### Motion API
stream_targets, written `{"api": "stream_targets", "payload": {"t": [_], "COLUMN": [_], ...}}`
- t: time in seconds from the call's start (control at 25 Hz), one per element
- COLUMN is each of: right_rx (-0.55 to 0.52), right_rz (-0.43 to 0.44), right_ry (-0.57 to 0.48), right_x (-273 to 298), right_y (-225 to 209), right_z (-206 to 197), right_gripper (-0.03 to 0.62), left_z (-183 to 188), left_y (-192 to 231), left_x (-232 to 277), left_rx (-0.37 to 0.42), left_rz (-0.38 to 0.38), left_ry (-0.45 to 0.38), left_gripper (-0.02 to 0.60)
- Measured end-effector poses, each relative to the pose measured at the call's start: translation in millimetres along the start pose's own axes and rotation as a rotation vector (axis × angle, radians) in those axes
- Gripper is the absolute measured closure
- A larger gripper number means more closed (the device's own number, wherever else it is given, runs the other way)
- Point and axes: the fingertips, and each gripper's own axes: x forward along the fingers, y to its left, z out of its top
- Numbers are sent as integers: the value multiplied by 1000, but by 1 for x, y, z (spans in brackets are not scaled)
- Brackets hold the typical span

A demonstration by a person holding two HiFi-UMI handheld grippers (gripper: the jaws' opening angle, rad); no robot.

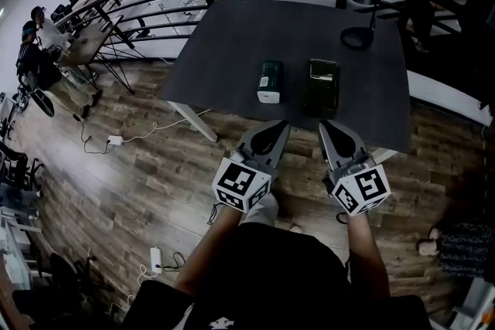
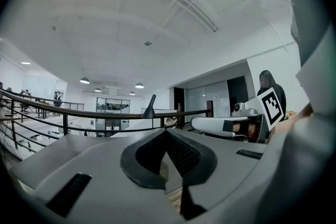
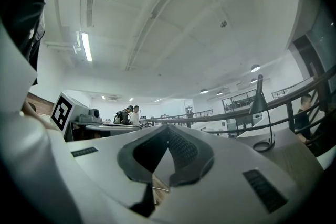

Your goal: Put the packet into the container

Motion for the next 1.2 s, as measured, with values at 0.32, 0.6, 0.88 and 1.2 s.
{"api": "stream_targets", "payload": {"t": [0.32, 0.6, 0.88, 1.2], "right_rx": [12, 25, 15, 22], "right_rz": [-28, -68, -99, -188], "right_ry": [20, 48, 60, 95], "right_x": [73, 140, 198, 237], "right_y": [-29, -55, -71, -90], "right_z": [-13, -22, -27, -44], "right_gripper": [590, 589, 589, 589], "left_z": [-8, -13, -14, -23], "left_y": [75, 141, 198, 242], "left_x": [39, 73, 101, 121], "left_rx": [-32, -58, -65, -89], "left_rz": [-8, -38, -70, -109], "left_ry": [13, 35, 38, 51], "left_gripper": [583, 584, 584, 584]}}
